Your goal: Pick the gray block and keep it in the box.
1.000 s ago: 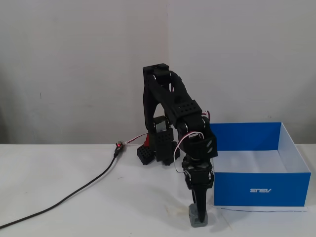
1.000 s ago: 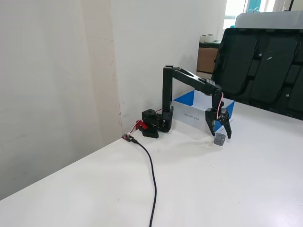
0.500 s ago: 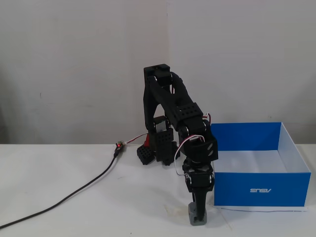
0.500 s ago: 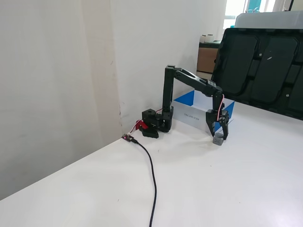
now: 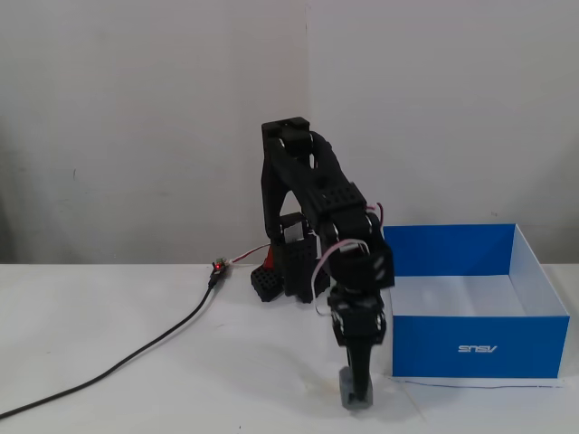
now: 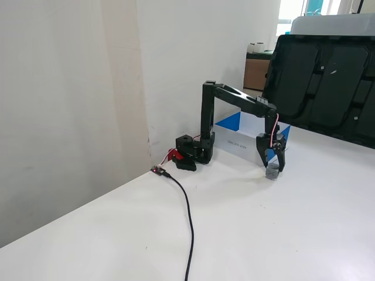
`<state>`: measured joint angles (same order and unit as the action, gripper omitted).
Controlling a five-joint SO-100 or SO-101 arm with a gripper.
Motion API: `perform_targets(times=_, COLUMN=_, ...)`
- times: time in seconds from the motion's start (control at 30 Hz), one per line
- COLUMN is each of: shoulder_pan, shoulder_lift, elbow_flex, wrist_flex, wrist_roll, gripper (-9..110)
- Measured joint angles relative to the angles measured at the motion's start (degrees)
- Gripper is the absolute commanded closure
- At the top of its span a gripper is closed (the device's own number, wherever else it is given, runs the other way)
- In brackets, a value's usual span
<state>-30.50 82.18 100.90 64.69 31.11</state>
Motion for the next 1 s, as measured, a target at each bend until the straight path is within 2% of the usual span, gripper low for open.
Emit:
perform_targets(times=0.4, shoulder_pan=-1.67, shoulder_lift=14.77, elbow_flex=-11.34, wrist_flex=15.64, wrist_roll=-2.55, gripper=94)
perform_targets(times=0.67, shoulder_pan=-10.28, shoulder_lift=20.83, elbow_flex=-14.24, wrist_flex=23.20, wrist_roll=-2.99, gripper=94)
perform_targets(times=1.0, shoulder_pan=-23.99, shoulder_lift=23.29, elbow_flex=-14.24, wrist_flex=26.19, wrist_roll=-2.99, gripper=94)
